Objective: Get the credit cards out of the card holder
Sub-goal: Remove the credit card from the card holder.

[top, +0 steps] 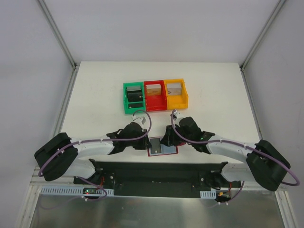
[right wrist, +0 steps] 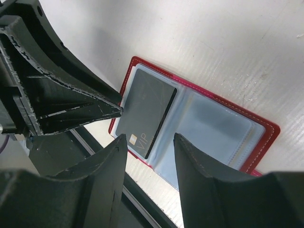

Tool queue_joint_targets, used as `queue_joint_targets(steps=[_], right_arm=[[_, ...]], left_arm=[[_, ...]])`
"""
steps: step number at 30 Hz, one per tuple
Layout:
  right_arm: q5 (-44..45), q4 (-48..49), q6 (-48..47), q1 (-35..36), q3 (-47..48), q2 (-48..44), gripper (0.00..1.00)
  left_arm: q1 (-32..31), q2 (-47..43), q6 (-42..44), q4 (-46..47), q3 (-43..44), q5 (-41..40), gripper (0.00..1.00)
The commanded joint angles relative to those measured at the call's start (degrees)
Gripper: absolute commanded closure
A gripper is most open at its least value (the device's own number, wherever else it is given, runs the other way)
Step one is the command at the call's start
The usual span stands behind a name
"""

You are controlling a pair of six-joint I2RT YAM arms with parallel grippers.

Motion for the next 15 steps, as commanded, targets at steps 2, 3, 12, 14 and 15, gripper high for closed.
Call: queue_joint_targets(steps=[2, 3, 12, 14, 15], right_arm=[[-2.9, 5.2, 2.2, 0.2, -0.7, 1.8, 0.54], [-3.0, 5.5, 2.4, 0.2, -0.7, 1.9, 0.53], [-4.5, 8.7, 4.0, 0.2, -1.2, 4.9, 0.53], [-4.6, 9.4, 4.3, 0.3, -1.4, 5.5, 0.53], [-4.7, 9.8, 4.5, 0.2, -1.4, 5.8, 0.53]], left_arm=[[0.0, 1.7, -0.6, -1.5, 2.1, -1.8, 0.77], [0.1, 1.7, -0.5, -1.6, 2.2, -1.9, 0.77], [0.1, 3.5, -0.2, -1.5, 3.0, -2.3, 0.8], [0.0, 3.9, -0.2, -1.8, 3.0, -2.5, 0.81], [0.0, 4.1, -0.1, -2.1, 3.1, -2.7, 0.82]])
